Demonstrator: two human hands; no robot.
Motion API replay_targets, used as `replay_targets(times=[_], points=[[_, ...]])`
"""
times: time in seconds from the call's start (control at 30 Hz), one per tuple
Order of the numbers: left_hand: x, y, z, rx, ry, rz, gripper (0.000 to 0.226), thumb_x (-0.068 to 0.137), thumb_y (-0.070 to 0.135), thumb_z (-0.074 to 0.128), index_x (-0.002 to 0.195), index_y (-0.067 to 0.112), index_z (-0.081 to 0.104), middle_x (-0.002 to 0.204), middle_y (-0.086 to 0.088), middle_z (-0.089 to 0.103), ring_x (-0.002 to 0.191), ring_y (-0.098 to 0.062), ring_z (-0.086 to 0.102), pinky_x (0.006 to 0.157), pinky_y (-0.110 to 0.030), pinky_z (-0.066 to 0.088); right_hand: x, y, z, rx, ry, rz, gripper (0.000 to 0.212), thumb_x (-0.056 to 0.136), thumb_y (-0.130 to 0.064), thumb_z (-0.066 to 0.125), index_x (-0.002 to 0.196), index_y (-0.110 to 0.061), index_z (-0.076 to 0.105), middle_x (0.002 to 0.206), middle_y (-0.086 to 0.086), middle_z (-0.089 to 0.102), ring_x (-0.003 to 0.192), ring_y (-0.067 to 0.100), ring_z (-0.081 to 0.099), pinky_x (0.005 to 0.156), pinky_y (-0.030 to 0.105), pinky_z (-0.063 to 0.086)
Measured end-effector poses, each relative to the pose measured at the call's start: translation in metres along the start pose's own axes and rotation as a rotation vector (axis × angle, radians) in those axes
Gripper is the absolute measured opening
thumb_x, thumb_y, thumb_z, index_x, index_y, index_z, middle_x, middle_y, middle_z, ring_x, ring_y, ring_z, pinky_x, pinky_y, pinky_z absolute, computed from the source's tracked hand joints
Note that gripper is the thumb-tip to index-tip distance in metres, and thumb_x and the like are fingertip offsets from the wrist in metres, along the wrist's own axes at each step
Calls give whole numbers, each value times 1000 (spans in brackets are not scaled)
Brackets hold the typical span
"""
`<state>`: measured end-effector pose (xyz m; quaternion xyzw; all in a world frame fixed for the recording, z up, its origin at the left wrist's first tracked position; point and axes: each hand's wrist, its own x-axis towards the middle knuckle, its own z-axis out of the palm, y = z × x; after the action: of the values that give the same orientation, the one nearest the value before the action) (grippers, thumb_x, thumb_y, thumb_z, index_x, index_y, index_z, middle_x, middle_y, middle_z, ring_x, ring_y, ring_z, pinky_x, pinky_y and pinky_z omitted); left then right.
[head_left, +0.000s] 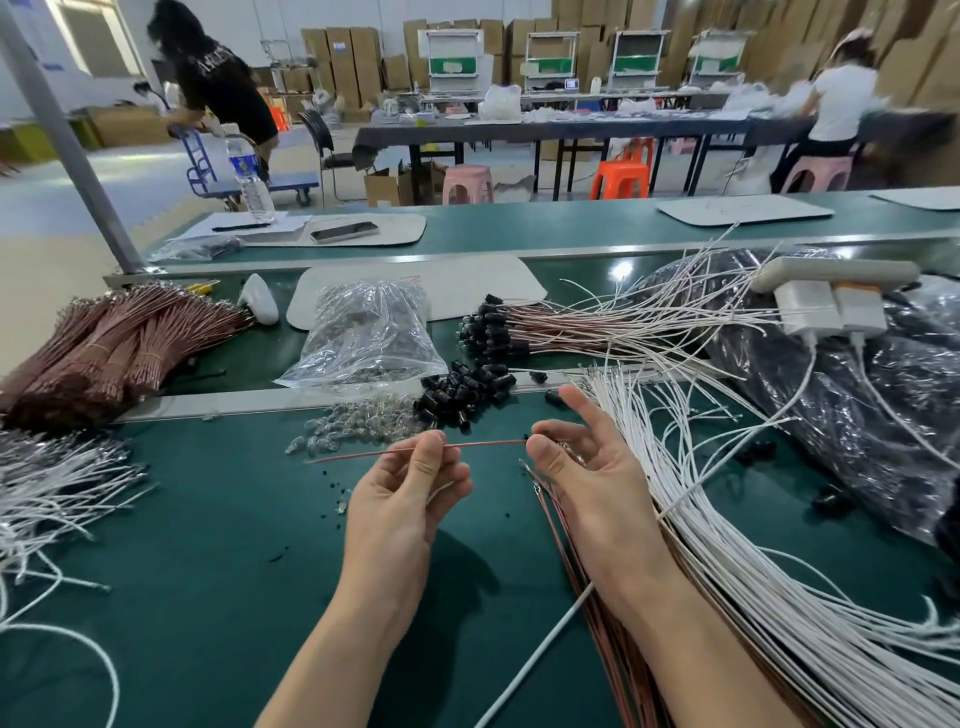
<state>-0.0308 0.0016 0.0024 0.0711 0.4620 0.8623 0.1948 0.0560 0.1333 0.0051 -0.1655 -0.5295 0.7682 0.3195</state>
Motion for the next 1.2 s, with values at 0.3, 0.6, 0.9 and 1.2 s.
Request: replay_targets(times=[0.3, 0.6, 0.9, 1.2], points=[[0, -5, -2, 139, 63, 95, 22, 83, 28, 71, 93, 9, 70, 77, -4, 72, 67, -14, 69, 65, -21, 57, 1, 5, 5, 345, -7, 113, 56, 71, -4, 73, 125, -13, 61, 101, 5, 78, 90, 6, 72, 74, 13, 55], [-15, -15, 9, 211, -151, 30, 19, 77, 25, 74, 92, 14, 79, 87, -12, 76, 74, -18, 71, 68, -24, 58, -3, 13, 12, 320, -63, 158, 46, 71, -1, 69, 116, -7, 63, 104, 8, 78, 91, 12, 74, 72, 18, 57], [-8, -10, 7, 1, -32, -70, 24, 79, 22, 69, 97, 7, 66, 80, -7, 73, 65, -14, 68, 60, -23, 57, 1, 8, 3, 272, -39, 104, 44, 73, -6, 69, 116, -12, 67, 110, 4, 77, 98, 5, 72, 75, 15, 55], [-11, -16, 14, 671, -207, 194, 10, 97, 34, 64, 105, 29, 64, 87, 7, 72, 75, -8, 67, 66, -21, 54, 10, -15, -22, 425, 195, 25, 33, 92, 4, 56, 118, -14, 67, 103, 8, 75, 97, 21, 73, 81, 29, 60]])
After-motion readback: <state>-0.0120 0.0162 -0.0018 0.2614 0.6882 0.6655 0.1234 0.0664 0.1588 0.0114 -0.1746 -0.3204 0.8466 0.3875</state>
